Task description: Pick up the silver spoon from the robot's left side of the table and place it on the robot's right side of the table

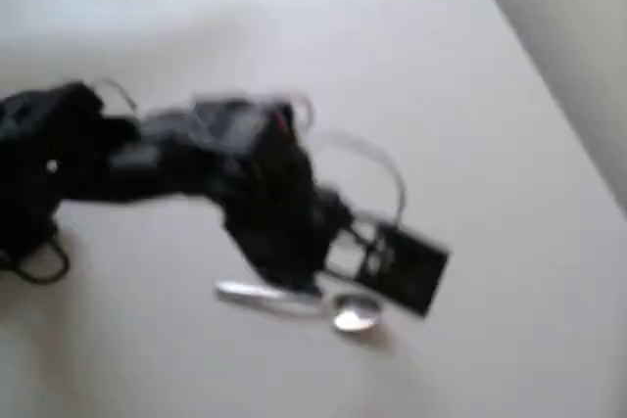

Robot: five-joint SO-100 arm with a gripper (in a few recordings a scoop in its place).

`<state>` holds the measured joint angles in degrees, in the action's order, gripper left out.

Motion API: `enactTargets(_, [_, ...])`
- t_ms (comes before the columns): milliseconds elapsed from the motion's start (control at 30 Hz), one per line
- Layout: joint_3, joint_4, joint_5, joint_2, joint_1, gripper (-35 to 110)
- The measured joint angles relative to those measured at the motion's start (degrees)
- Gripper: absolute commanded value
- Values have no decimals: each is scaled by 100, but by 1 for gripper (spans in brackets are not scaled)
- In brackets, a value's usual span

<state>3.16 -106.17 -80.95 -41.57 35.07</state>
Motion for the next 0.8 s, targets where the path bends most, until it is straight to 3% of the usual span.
enactTargets(267, [246, -9, 1802, -2347, -721, 30])
enactTargets(400, [1380, 0, 3814, -4535, -1327, 30])
enactTargets(500, [3322, 413, 4983, -7102, -1890, 30])
enactTargets(600, [5766, 1459, 5968, -9703, -1951, 32])
enactTargets(700, [8429, 2602, 6302, -12305, -2232, 32])
enactTargets(800, [10881, 2821, 6609, -13922, -2021, 27])
